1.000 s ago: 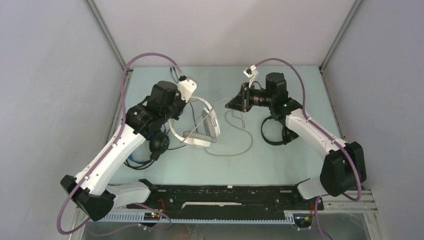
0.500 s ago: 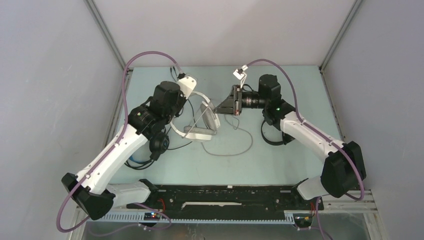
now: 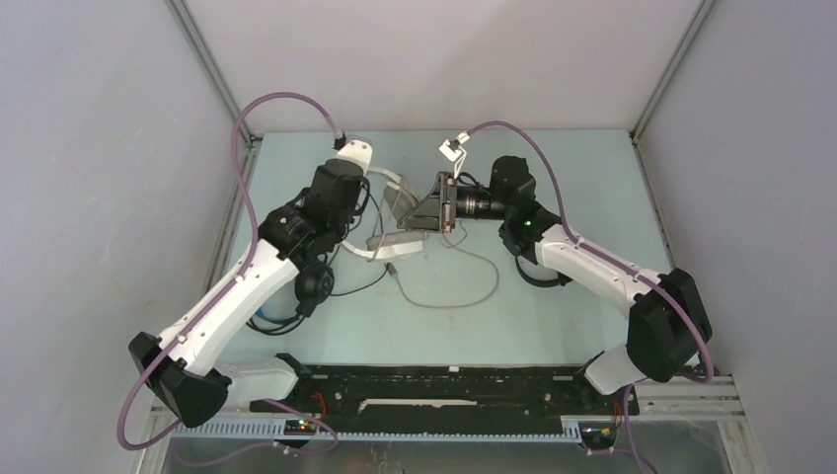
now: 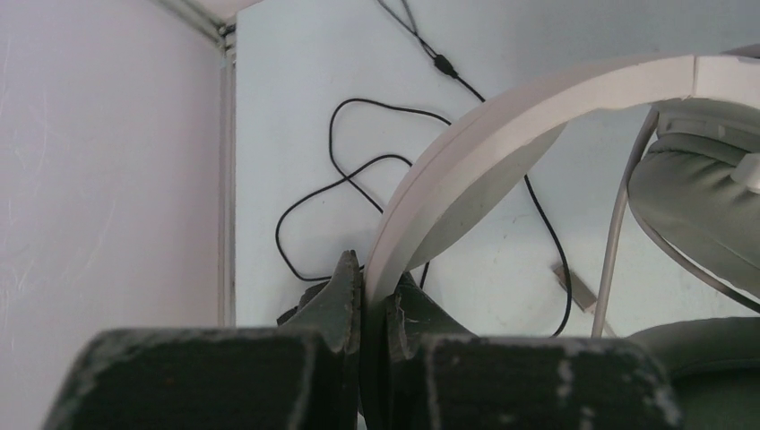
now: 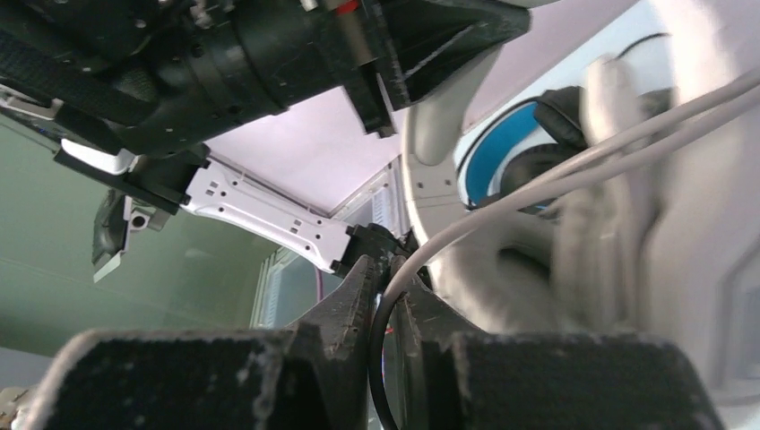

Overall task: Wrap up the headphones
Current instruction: Wrap the headphones cable around the headphones.

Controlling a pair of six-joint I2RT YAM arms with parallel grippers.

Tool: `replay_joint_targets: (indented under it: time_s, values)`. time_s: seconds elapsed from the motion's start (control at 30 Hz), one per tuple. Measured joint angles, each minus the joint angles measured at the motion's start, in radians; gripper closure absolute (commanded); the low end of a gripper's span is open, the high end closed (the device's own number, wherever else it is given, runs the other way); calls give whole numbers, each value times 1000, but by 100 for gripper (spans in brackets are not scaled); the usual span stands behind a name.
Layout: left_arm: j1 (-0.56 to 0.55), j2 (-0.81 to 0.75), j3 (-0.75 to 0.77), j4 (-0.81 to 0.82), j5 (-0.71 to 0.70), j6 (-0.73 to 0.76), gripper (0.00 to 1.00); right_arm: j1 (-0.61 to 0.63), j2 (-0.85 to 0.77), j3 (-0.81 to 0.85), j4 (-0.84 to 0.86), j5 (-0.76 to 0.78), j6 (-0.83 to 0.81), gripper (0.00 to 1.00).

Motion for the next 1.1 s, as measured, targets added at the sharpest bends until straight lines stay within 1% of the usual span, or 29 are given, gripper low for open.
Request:
replay_joint_targets:
  time_s: [0.2, 0.3, 0.43, 0.57, 0.67, 0.73, 0.87, 0.93, 1.1]
  values:
    - [9, 15, 2, -4, -105, -127, 100, 53, 0, 0, 77, 2, 24, 84]
    - [16, 37, 3, -23, -108, -200, 100, 74, 4, 0, 104, 5, 29, 85]
    - [40, 55, 3, -47, -78, -295, 100, 89, 10, 0, 93, 20, 1, 84]
    - [82, 55, 3, -48, -32, -391, 100, 115, 8, 2, 18, 76, -122, 84]
    - [117, 54, 3, -45, 15, -469, 100, 156, -2, 2, -76, 169, -261, 84]
    - [125, 53, 3, -42, 35, -504, 100, 183, -11, -1, -104, 222, -335, 83]
    - [127, 48, 3, -38, 87, -565, 100, 232, -48, -39, -113, 334, -458, 83]
    - [128, 44, 3, -39, 113, -588, 100, 246, -62, -61, -110, 377, -502, 81]
    - [134, 29, 17, -44, 142, -627, 100, 257, -84, -159, -53, 457, -596, 77]
